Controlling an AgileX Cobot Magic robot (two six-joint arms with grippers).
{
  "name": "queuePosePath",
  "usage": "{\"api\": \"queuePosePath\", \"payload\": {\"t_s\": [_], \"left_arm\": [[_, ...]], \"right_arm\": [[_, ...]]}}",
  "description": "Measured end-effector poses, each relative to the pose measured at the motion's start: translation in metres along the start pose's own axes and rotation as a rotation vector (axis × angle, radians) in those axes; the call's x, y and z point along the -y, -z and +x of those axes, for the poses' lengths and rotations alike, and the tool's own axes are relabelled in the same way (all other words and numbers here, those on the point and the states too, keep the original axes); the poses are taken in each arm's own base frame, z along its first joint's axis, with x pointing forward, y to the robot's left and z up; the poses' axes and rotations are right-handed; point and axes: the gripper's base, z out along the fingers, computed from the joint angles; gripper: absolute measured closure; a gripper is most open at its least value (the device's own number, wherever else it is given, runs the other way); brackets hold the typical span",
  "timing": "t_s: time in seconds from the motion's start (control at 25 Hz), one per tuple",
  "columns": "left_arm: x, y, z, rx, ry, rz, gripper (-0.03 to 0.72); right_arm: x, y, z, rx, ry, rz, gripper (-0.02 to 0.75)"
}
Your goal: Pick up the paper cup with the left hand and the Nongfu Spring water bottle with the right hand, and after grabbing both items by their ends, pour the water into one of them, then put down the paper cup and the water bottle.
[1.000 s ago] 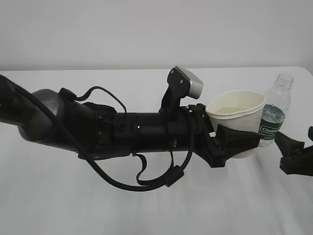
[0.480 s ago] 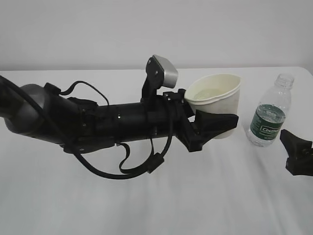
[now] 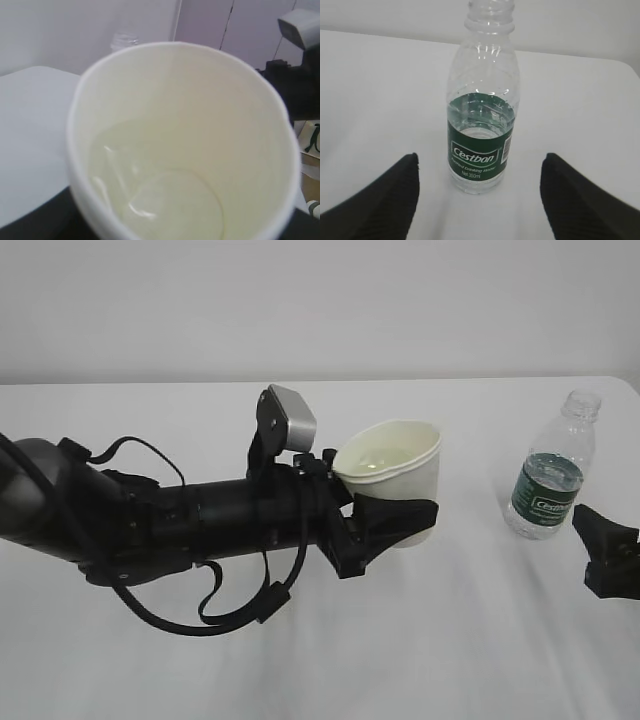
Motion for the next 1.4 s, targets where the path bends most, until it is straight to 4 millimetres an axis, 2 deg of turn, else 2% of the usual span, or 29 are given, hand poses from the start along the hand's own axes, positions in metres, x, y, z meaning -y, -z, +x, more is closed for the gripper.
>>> {"api": "queuePosePath", "payload": {"t_s": [0.68, 1.04, 1.4], "left_arm": [[-0.045, 0.056, 0.014, -0.015, 0.026, -0.245, 0.239], [-0.049, 0.078, 0.021, -0.032, 0.019, -0.343, 0.239], [-0.054, 0.102, 0.031, -0.018, 0.063, -0.596, 0.240]], "right_arm": [[0.000, 0.000, 0.000, 0.000, -0.001, 0.002, 0.164], [0.000, 0.000, 0.000, 0.001, -0.001, 0.002, 0.164], [0.000, 0.000, 0.000, 0.001, -0.001, 0.002, 0.165]]}}
